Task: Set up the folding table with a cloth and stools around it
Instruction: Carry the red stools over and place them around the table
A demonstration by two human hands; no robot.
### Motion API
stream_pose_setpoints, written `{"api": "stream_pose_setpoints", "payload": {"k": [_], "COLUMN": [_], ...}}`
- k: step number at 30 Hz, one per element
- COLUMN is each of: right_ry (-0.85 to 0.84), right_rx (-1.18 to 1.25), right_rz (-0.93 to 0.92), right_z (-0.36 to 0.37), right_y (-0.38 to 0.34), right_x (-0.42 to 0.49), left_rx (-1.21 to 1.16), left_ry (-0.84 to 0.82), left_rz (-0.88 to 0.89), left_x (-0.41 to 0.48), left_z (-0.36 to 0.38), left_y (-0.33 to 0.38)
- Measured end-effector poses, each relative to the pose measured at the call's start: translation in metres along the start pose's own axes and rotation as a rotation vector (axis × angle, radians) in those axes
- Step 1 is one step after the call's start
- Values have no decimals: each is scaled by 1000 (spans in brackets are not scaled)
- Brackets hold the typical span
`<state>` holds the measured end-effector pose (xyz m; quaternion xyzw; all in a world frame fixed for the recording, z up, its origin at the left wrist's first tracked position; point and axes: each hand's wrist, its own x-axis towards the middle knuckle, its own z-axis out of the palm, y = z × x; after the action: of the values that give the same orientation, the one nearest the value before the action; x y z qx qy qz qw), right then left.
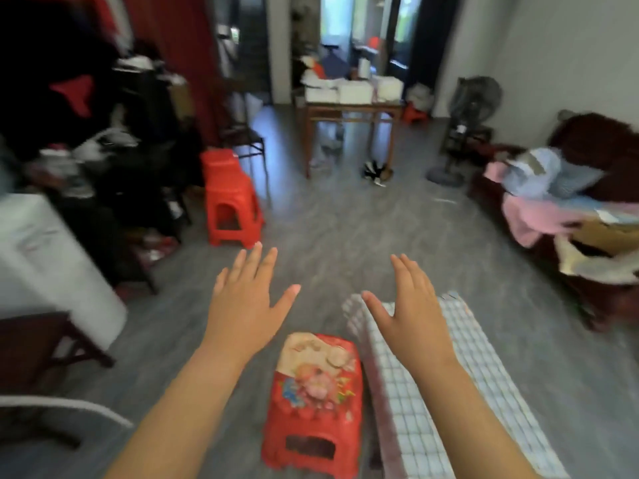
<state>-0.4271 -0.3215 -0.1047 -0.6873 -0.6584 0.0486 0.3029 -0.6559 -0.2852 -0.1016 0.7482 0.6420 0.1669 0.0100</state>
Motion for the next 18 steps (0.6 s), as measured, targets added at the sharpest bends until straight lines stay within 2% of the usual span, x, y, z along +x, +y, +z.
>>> {"api": "stream_pose_setpoints", "payload": {"k": [5, 9, 13, 18], "right_ry": [-86, -169, -225, -260], "right_rx": [44, 73, 99, 64], "right_rz": [-141, -177, -213, -249], "right_z": [108, 186, 241, 287], "right_y": [-129, -218, -279, -314], "right_x": [50, 80, 109, 163], "left_rx": [44, 75, 39, 18], "left_ry": [17, 0, -18, -9], "left_rz": [-224, -308, -329, -321], "left_x": [12, 26, 52, 107], "left_z": [-30, -44, -49, -41], "left_y": [-156, -261, -334, -388]}}
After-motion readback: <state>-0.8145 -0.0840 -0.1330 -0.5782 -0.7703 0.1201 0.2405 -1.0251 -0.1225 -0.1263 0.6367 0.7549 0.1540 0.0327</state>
